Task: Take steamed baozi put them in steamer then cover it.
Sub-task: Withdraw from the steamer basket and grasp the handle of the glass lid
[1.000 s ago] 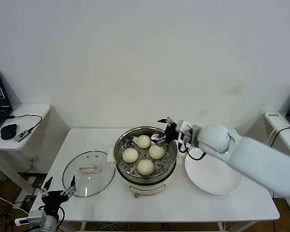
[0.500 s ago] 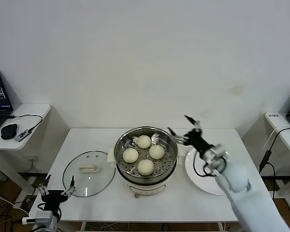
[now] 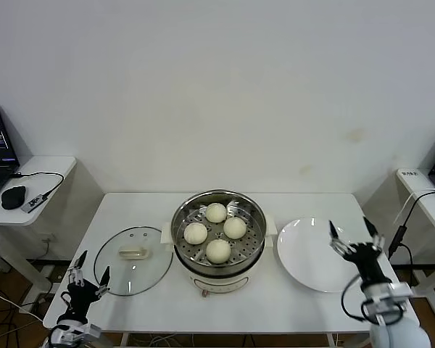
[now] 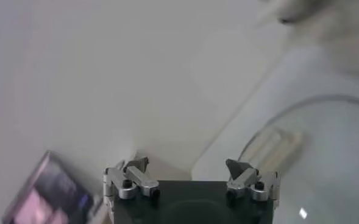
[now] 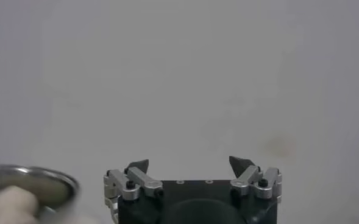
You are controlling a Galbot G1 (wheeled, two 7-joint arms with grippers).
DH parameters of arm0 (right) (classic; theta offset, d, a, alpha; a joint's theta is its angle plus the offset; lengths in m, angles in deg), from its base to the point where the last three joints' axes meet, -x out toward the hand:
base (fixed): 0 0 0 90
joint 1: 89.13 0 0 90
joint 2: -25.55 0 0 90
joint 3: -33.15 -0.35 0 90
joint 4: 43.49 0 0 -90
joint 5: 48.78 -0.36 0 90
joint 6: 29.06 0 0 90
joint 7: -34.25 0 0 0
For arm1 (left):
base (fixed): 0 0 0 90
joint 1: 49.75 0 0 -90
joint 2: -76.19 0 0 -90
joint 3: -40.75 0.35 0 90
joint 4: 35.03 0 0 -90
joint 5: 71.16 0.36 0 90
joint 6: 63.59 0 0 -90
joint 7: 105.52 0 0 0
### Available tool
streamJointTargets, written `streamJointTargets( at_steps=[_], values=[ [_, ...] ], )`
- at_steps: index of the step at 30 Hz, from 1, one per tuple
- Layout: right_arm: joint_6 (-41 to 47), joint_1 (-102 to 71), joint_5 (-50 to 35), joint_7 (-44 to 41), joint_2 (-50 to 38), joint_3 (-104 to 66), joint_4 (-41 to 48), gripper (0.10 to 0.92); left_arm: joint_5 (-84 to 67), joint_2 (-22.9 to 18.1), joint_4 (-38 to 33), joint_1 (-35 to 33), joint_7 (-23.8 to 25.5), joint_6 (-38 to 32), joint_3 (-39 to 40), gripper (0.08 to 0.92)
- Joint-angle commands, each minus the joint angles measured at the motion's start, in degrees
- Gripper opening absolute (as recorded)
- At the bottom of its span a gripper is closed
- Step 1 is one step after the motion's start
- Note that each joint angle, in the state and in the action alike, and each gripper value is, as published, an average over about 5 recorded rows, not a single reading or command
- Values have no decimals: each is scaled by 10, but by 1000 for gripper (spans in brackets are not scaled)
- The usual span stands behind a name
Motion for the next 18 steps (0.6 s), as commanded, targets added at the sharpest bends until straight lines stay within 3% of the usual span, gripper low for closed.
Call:
streamJointTargets(
  at_steps=[1,18],
  values=[
    [-21,-96,24,5,73,-93,-21,823,197,27,82,62,4,-29,43,823],
    [-27,-98,38,10,93,-89,-3,823,197,31,140,164,5,-23,103,823]
  ],
)
